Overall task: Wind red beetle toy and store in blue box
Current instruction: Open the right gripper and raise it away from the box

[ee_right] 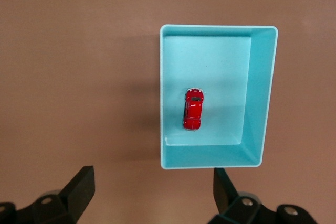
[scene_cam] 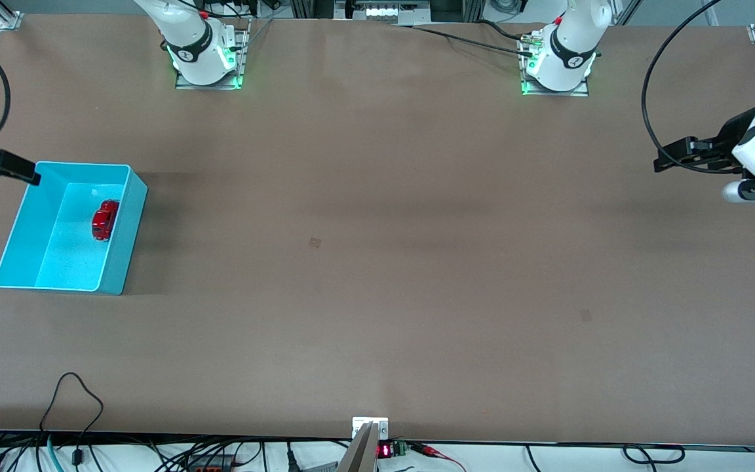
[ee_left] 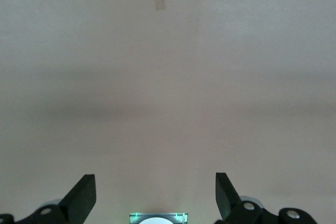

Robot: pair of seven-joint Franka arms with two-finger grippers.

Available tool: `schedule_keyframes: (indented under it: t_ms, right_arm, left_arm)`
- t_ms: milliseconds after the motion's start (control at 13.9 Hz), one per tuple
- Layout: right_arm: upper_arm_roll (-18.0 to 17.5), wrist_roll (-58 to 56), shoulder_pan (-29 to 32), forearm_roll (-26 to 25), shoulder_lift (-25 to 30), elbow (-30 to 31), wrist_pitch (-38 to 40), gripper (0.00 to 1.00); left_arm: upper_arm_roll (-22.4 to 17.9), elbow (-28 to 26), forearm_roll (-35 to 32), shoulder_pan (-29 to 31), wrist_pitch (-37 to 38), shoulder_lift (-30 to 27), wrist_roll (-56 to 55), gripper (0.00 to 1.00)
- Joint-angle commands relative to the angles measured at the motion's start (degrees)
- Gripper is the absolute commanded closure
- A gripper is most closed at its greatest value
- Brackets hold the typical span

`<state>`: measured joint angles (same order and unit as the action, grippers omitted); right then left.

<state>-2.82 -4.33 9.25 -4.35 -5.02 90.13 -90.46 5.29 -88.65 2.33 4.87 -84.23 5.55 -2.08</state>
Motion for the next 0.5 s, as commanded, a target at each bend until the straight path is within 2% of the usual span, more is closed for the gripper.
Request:
schedule_keyframes:
  t_ms: [0, 287, 431]
  right_arm:
    - [1.94, -0.76, -2.91, 0.74, 1.23, -2.94, 3.27, 0.0]
    - [2.12, -0.24, -4.32, 0.83, 2.73, -2.5, 3.97, 0.0]
    - [2.12, -0.24, -4.33, 0.83, 2.82, -2.41, 4.06, 0.0]
  left_arm:
    - [0.07, 1.11, 0.22, -0.92, -2.07, 2.18, -0.03, 0.0]
    - [0.16, -0.46, -2.15, -0.83, -3.65, 1.05, -0.56, 0.0]
    - [0.85, -3.18, -2.94, -0.74, -5.23, -0.88, -1.35, 0.0]
